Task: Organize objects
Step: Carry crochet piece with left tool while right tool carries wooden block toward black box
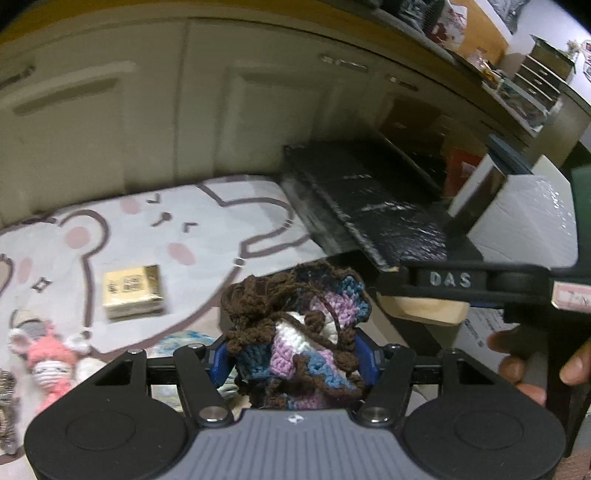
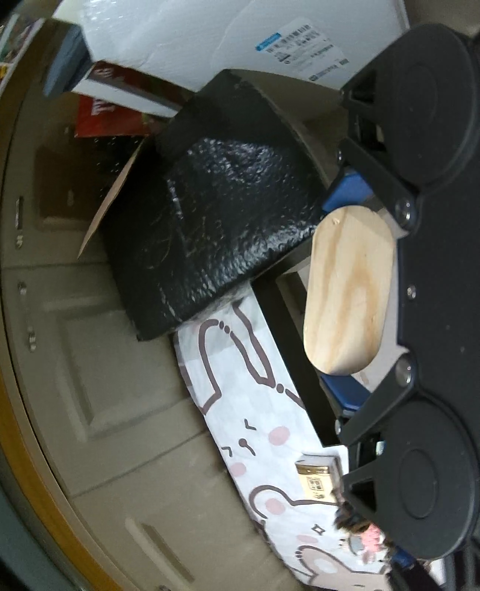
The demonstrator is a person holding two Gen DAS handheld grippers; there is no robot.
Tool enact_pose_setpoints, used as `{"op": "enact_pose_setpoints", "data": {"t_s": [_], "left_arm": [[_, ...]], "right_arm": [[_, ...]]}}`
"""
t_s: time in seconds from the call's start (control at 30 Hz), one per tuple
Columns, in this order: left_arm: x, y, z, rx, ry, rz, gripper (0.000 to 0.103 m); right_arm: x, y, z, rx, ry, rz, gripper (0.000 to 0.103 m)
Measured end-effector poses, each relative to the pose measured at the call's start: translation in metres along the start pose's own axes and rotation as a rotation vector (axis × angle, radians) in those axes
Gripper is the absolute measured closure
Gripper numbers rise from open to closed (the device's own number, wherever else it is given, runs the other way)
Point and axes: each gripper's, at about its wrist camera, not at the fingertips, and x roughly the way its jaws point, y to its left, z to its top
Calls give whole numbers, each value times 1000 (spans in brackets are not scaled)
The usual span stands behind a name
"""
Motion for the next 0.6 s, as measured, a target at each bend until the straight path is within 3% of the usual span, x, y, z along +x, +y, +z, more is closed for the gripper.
{"op": "enact_pose_setpoints", "data": {"t_s": [0.4, 0.6], "left_arm": [[40, -9, -3, -25, 80, -72, 39], [57, -14, -4, -29, 110, -103, 39]], "right_arm": [[29, -14, 2, 156, 91, 10, 9], [35, -30, 3, 290, 87, 7, 9]]}}
